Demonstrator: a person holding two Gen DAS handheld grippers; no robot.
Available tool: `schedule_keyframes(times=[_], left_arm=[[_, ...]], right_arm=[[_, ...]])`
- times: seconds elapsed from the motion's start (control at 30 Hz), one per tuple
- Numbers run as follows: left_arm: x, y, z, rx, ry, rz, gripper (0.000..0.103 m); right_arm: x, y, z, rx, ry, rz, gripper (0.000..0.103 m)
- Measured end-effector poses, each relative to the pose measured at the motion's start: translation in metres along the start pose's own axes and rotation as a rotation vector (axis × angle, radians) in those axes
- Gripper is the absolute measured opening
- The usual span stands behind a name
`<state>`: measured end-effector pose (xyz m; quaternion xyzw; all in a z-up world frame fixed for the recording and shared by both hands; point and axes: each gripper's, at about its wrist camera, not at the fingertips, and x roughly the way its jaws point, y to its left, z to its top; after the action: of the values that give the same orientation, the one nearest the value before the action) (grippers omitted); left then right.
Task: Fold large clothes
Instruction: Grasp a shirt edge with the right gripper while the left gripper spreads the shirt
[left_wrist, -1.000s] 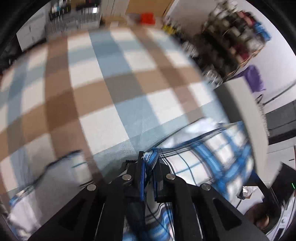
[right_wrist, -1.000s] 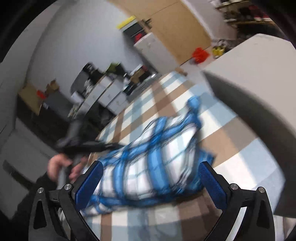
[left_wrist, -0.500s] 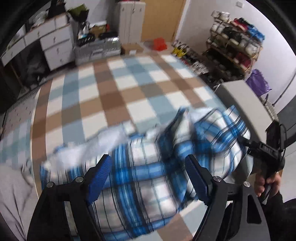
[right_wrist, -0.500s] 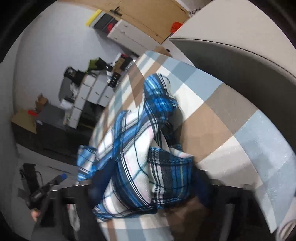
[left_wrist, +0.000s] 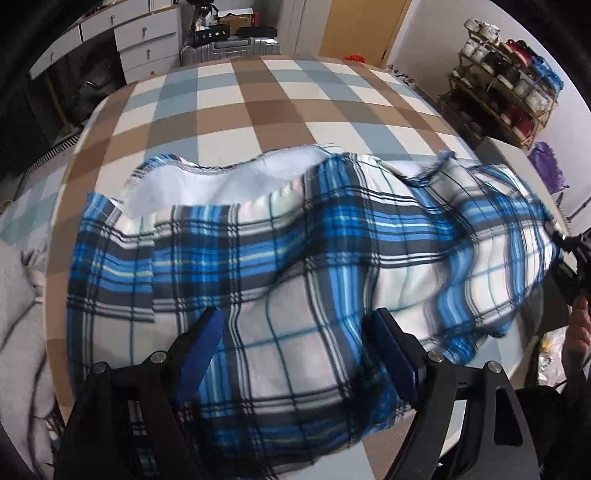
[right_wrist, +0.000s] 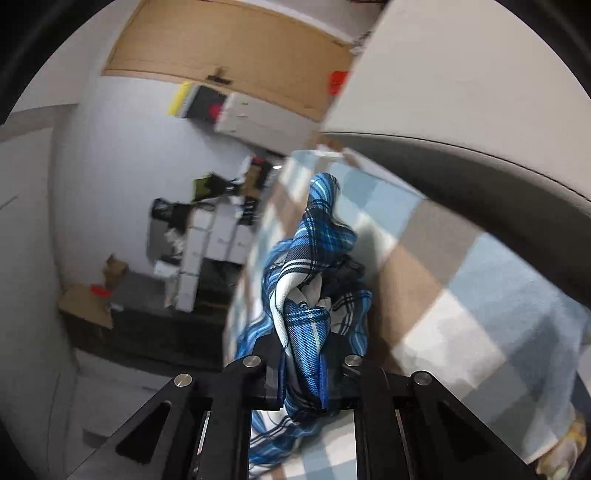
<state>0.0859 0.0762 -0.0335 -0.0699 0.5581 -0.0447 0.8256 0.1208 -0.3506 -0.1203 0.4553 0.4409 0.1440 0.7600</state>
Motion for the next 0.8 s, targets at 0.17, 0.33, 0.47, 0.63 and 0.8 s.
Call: schedule_keyframes(times=[0.17, 0.33, 0.47, 0.63, 0.8], left_arm=[[-0.02, 0.004, 0.01, -0.033, -0.037, -0.011, 0.08], [-0.055, 0.025, 0.001, -0.092, -0.128, -0.003, 0.08], [-0.071, 0.047, -0.02, -0.175, -0.16, -0.026, 0.08], [-0.059, 0.057, -0.045, -0.237, -0.13, -0.031, 0.08], [-0.038, 0.071, -0.051, -0.29, -0.091, 0.031, 0.08]], right_arm=[[-0.002, 0.003, 0.0, -0.067, -0.011, -0.118, 0.023], [-0.071, 0.058, -0.024, -0.3, -0.361, -0.19, 0.102], [-0.079, 0.117, -0.059, -0.552, -0.351, -0.096, 0.103], [0.005, 0.169, -0.116, -0.761, -0.006, -0.075, 0.103], [0.09, 0.157, -0.149, -0.899, 0.145, -0.306, 0.102]])
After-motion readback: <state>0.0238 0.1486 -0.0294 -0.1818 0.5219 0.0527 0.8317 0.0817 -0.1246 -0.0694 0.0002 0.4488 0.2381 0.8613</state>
